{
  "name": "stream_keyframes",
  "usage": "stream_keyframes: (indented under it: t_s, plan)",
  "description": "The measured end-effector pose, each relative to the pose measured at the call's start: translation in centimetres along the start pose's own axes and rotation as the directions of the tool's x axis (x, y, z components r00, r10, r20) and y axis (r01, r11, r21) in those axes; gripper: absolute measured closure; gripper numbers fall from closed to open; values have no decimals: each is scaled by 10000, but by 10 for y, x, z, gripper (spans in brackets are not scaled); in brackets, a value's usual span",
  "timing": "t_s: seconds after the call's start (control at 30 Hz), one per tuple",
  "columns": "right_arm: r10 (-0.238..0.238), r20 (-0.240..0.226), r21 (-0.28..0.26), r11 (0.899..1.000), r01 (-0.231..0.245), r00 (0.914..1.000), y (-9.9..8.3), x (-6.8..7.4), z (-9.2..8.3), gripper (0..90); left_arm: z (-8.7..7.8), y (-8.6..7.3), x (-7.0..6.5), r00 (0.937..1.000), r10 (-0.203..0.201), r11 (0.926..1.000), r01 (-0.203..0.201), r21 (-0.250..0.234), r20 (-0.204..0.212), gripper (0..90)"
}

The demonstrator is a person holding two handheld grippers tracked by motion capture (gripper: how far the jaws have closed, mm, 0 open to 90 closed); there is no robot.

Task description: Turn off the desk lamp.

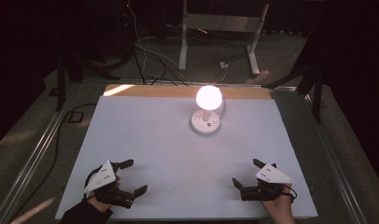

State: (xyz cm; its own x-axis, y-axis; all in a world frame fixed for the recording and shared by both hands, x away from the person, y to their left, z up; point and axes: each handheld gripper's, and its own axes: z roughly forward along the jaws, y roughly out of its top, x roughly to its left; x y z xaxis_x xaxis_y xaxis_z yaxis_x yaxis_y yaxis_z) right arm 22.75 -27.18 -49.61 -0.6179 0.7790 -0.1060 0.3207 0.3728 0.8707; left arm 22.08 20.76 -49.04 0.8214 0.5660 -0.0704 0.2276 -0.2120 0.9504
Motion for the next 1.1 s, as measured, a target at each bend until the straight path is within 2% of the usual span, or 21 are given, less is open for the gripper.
stream_keyframes:
  t_s: [0.23,0.3,0.43,0.5,0.6,0.7,0.9,1.0,1.1]
  plan:
    - [-14,-34,220,9998,15,10000,0,1,1,0,1,0,-1,10000,55,10000,-55,11,13,6]
    - [76,-143,343,9994,-71,9999,0,0,2,0,1,0,-1,10000,56,10000,-56,16,1,6]
    - [198,-75,423,9989,-195,9998,0,1,3,0,1,0,-1,10000,51,10000,-51,-18,5,6]
    - [455,-70,556,9974,-451,9989,2,0,2,0,1,0,-1,10000,69,10000,-69,-1,-13,5]
    - [327,2,596,9977,-326,9995,3,-1,3,0,1,0,-1,10000,62,10000,-62,-14,-15,5]
    - [422,-84,691,9967,-415,9991,4,-2,3,0,1,0,-1,10000,66,10000,-66,-27,-39,5]
    - [528,-291,648,9966,-509,9982,16,-2,2,0,3,0,-1,10000,58,10000,-58,17,-13,6]
    - [348,-274,622,9975,-331,9990,23,-2,2,0,3,0,-1,10000,24,10000,-24,23,21,5]
    - [384,-341,558,9978,-365,9987,28,-3,2,0,3,0,-2,10000,47,10000,-47,35,-9,6]
